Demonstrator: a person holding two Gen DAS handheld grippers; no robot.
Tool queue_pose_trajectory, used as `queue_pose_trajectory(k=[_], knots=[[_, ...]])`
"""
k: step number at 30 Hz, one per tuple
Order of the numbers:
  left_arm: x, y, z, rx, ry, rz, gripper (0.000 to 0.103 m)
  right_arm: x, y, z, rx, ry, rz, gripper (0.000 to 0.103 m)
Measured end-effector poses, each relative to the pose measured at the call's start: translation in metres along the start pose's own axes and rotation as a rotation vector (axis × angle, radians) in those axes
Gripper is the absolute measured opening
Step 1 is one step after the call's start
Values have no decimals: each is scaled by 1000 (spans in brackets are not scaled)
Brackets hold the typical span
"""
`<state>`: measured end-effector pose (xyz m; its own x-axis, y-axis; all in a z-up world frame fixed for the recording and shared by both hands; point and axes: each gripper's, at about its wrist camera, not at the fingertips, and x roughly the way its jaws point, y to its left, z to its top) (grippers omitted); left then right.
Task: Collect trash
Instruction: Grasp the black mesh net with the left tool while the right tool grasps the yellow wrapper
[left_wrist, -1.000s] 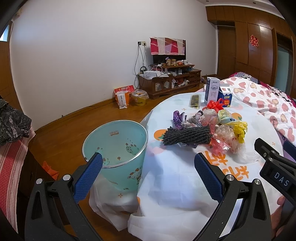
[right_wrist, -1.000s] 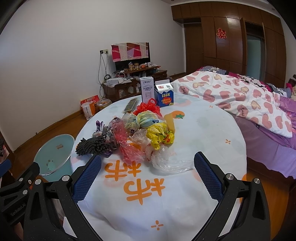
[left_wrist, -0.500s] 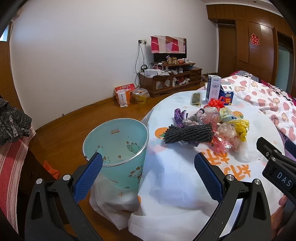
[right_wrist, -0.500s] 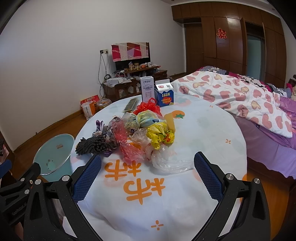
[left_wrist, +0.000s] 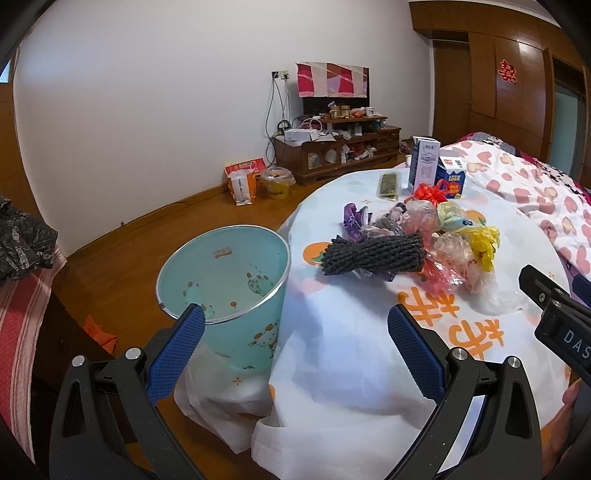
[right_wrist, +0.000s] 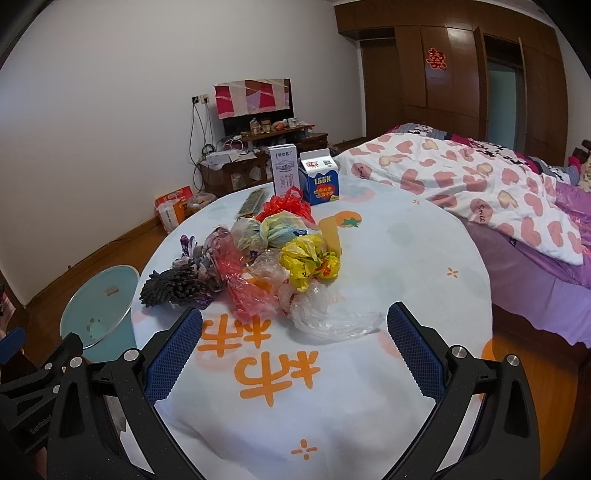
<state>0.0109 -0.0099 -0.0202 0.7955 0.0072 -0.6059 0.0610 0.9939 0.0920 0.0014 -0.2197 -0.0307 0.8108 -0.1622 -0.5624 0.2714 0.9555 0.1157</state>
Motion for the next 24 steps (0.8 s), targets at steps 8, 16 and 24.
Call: queue_pose_trajectory(k=[8,16,24], knots=[[18,-4,-6,2,41,-16,97,11,-12,-3,-22,3,-9,98],[49,-15,-19,23,93,-84,96,39,-51,-6,14,47,-44,81],[67,-16,11,-6,50,-89,96,70,-49,28,9,46,40,76]])
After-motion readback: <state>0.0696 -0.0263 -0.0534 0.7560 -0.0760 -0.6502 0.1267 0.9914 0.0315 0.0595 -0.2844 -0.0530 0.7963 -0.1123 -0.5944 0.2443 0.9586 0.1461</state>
